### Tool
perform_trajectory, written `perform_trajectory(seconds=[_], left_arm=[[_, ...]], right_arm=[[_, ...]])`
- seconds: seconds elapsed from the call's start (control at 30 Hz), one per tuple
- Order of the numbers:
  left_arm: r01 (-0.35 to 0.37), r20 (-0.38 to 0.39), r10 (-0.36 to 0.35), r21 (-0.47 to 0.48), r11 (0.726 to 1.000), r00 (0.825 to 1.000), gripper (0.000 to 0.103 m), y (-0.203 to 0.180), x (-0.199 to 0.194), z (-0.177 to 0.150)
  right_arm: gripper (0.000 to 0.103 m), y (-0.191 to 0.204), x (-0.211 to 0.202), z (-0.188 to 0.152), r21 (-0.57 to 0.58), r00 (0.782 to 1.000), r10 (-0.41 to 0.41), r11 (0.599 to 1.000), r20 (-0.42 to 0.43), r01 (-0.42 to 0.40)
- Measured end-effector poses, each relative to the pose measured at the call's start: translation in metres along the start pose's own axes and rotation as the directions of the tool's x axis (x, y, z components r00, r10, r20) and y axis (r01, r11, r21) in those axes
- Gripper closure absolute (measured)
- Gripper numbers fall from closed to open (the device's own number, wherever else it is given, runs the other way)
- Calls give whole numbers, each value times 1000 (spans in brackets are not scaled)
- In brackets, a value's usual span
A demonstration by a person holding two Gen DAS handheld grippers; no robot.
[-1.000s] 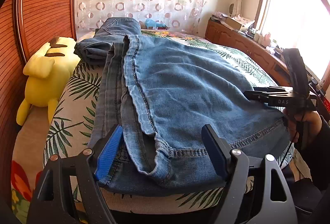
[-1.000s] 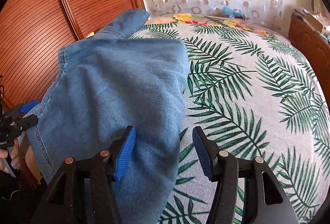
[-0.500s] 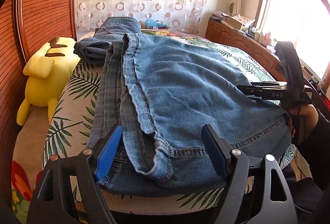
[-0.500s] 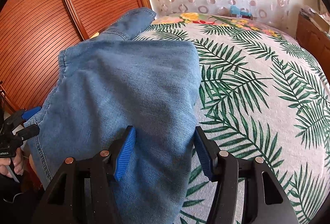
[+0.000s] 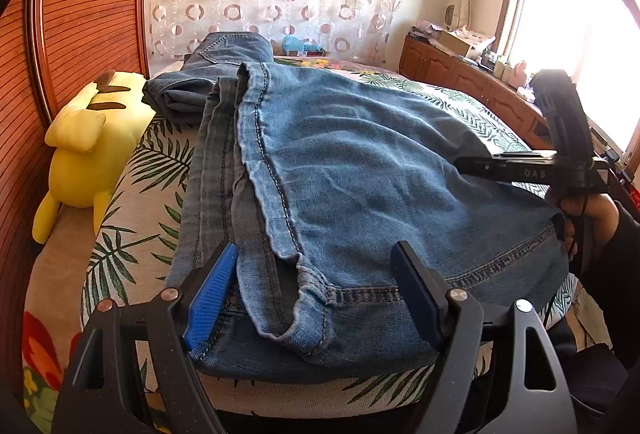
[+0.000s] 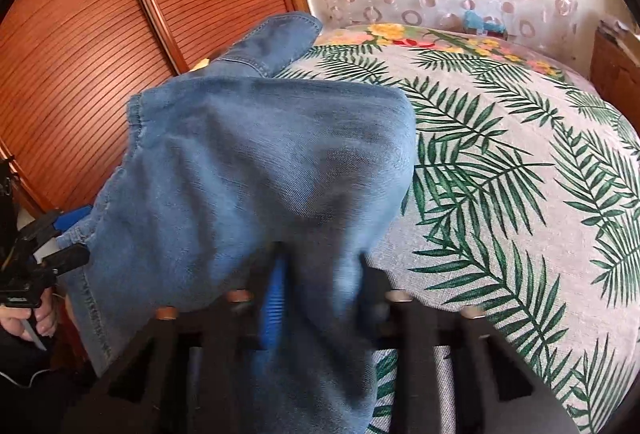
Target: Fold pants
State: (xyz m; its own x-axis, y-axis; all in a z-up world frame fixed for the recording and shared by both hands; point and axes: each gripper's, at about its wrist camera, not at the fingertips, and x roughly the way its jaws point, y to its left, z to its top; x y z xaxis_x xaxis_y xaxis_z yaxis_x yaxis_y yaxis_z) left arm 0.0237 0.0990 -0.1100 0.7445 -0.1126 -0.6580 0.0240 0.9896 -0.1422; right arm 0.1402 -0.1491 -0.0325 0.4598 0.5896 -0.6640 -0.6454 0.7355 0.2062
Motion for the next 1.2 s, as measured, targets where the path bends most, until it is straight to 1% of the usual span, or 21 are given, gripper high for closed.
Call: perform_trajectory(seconds=[0.03, 0.1, 0.23, 0.47, 0.6, 0.7, 0.77, 0.9, 0.97, 1.03, 1.1, 1.17, 1.2], left_arm=[[1, 0, -1, -1, 1000, 1000, 24, 0, 0, 0], [2, 1, -2, -2, 1000, 1000, 24, 0, 1, 0], [6, -6, -6, 8, 1000, 1000, 24, -2, 4, 3], [29, 2, -29, 48, 998, 1000, 24, -13, 8, 17], [52, 11, -53, 82, 995, 999, 24, -25, 13, 29], [72, 19, -75, 110, 991, 997, 24, -37, 18, 39], [94, 20, -98, 130, 987, 995, 24, -47, 22, 45], [126, 8, -130, 174, 977, 992, 24, -70, 33, 56], [142, 5, -146, 197, 970, 989, 24, -82, 38, 61], [160, 4, -165, 210, 965, 986, 24, -94, 41, 64], [175, 5, -181, 218, 960, 984, 24, -102, 43, 69], [184, 4, -190, 227, 956, 982, 24, -111, 46, 72], [185, 2, -191, 230, 955, 982, 24, -116, 48, 73]], right_arm=[[92, 1, -2, 1, -9, 1000, 5, 1000, 8, -5], [93, 4, -9, 3, -31, 1000, -3, 1000, 30, 4], [96, 5, -28, 9, -32, 997, -3, 999, 82, 6], [98, -2, -47, 12, -76, 990, -85, 993, 115, 94], [98, -25, -61, 14, -53, 983, -139, 988, 123, 147], [98, -43, -74, 10, -50, 968, -222, 972, 121, 229], [98, -69, -80, 6, -20, 954, -281, 958, 103, 285], [98, -119, -91, -9, 55, 932, -355, 934, 70, 352], [98, -137, -94, -12, 92, 926, -370, 927, 68, 364], [97, -151, -97, -19, 134, 931, -359, 928, 63, 349], [95, -152, -97, -25, 150, 932, -356, 927, 66, 343], [90, -148, -96, -29, 150, 927, -369, 923, 71, 355], [90, -149, -93, -28, 154, 923, -378, 919, 71, 364]])
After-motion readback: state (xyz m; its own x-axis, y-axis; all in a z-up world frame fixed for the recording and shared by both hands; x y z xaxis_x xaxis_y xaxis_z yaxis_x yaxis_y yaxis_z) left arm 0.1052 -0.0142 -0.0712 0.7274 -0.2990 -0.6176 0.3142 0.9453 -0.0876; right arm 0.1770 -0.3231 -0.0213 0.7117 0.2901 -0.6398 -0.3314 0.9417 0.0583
